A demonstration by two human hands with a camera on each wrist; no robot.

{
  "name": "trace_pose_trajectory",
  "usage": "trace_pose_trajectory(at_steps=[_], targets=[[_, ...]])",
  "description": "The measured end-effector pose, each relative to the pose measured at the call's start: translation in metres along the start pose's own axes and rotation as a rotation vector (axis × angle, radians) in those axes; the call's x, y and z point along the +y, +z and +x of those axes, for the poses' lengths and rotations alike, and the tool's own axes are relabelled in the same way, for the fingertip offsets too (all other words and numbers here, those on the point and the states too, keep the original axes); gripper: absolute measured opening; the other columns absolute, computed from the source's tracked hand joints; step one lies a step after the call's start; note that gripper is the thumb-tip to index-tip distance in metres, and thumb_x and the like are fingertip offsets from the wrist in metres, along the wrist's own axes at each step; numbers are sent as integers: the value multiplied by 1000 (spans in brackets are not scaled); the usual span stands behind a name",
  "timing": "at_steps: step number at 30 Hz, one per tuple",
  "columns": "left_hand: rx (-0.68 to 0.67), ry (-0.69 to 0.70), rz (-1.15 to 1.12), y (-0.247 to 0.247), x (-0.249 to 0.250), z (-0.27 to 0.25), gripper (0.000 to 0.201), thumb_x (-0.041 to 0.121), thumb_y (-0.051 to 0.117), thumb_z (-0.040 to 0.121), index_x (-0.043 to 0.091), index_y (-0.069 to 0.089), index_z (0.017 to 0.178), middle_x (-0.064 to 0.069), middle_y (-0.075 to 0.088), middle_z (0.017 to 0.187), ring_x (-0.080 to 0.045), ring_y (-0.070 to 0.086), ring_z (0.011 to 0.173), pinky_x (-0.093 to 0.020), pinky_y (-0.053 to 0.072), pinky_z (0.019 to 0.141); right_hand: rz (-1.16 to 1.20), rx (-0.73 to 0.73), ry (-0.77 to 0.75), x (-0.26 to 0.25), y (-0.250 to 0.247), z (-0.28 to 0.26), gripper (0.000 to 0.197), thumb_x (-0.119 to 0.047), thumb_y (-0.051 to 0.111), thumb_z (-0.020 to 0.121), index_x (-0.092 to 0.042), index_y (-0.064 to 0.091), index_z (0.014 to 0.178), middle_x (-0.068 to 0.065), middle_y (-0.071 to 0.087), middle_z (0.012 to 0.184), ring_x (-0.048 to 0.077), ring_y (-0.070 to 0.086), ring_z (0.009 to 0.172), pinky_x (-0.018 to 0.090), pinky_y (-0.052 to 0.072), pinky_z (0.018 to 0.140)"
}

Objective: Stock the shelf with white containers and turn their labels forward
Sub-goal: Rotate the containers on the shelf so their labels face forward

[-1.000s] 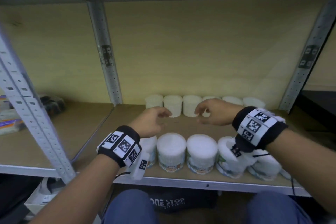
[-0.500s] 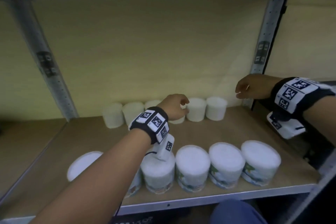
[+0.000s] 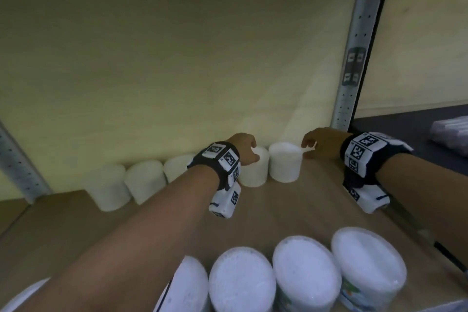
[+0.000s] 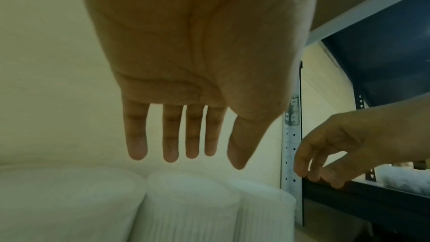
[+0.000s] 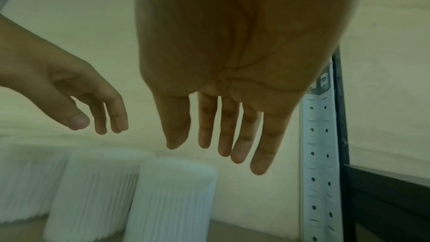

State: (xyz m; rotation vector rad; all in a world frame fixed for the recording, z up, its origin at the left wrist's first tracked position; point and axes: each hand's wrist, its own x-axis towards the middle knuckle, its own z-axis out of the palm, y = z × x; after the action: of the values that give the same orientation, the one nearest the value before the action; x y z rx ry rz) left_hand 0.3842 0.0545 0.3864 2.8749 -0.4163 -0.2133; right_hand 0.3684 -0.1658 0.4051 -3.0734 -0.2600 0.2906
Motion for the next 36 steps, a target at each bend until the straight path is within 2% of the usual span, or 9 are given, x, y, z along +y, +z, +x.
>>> trace_pose_trajectory(at_steps=[7,13,23,29,36], targets=[[-15,-17,32,15,-9,25,57,41,56,91,12,44,137,-10,42,141,-28,46,126,-37,41,104,0,-12,-18,-10,13,35,53,-46,45,96,-13,45,137,6,43,142,22,44,129,32,35,108],[-6,-11,39,24,-12,31,57,43,61,86,12,50,132,-9,44,139,-28,47,125,-44,42,104,-23,-36,-21,-15,25,47,58,-46,49,94,-12,40,141,8,39,144,23,40,133,32,31,111],[64,13,-16,34,-16,31,52,37,61,88,11,50,132,-9,44,135,-27,44,125,-42,39,105,-11,-1,-24,-14,29,54,55,-42,56,91,-13,45,136,7,42,140,24,43,129,32,34,108],[63,25,-19,35,-17,32,51,38,61,88,12,51,131,-9,45,134,-27,45,124,-43,40,105,-2,27,-44,-14,29,53,45,-36,62,88,-12,53,125,8,50,130,24,47,121,32,37,102],[44,39,-31,35,-19,32,52,38,61,88,13,50,132,-8,44,135,-27,44,125,-44,38,106,-11,35,-89,-8,25,51,39,-22,66,87,-14,58,124,5,53,129,21,49,120,28,38,100]])
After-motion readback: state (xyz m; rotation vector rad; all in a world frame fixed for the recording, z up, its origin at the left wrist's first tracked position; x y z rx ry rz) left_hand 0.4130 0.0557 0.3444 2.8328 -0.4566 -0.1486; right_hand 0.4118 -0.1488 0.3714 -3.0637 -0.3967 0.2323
